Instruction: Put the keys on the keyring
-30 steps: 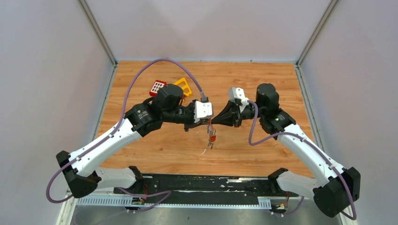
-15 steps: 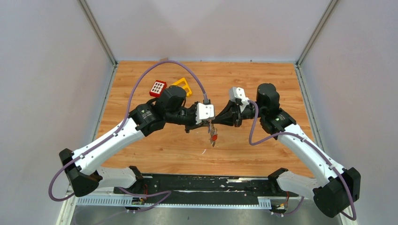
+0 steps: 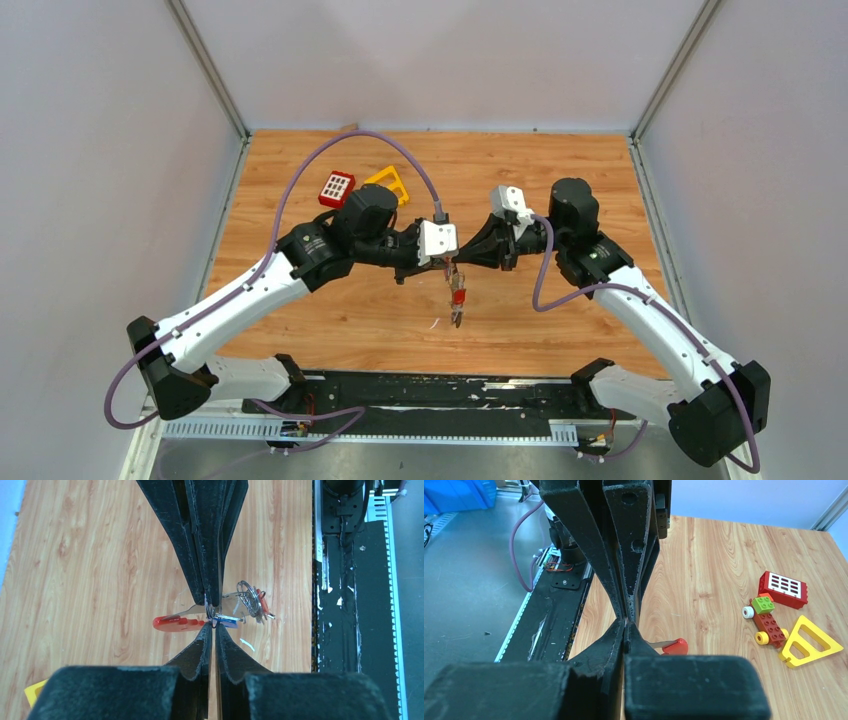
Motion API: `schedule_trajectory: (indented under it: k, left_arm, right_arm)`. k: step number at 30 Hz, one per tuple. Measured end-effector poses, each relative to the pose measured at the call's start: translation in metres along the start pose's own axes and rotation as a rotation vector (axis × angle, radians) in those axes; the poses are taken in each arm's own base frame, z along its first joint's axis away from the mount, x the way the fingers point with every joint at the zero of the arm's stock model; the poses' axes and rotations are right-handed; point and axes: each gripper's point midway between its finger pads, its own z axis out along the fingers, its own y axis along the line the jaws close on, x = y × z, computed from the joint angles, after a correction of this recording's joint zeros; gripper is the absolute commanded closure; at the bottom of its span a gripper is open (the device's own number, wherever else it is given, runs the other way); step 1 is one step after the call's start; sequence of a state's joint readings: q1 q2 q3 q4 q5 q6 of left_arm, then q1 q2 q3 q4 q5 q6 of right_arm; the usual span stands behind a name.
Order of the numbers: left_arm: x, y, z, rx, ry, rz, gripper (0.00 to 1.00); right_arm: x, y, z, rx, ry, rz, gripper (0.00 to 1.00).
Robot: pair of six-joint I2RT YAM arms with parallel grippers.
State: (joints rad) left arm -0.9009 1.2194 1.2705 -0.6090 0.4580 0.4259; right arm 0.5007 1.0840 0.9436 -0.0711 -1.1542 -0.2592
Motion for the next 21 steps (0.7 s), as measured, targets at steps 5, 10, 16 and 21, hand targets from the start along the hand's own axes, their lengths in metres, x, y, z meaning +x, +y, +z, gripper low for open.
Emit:
schedule_trajectory:
  k: [5,10,16,21]
  left_arm:
    - [0.0000,-0.0001,0.0000,0.000,0.000,0.000,0.90]
    - [0.0019,0.0010,0.0037,0.003,0.006,-0.003,0.86]
    - [0.0021,0.0024,0.0062,0.003,0.005,-0.002,0.75]
    - [-0.0016,0.0029,0.0023,-0.002,-0.007,0.031,0.70]
  right_arm:
    - [0.0000,-0.0001,0.0000,0.000,0.000,-0.003,1.00]
    - [0.0001,-0.0002,-0.0001,0.000,0.000,-0.005,1.00]
    - [0.0001,-0.0004,-0.0001,0.000,0.000,-0.009,1.00]
    - [0.0003,-0.0014,-0.0008,0.004,0.001,-0.012,1.00]
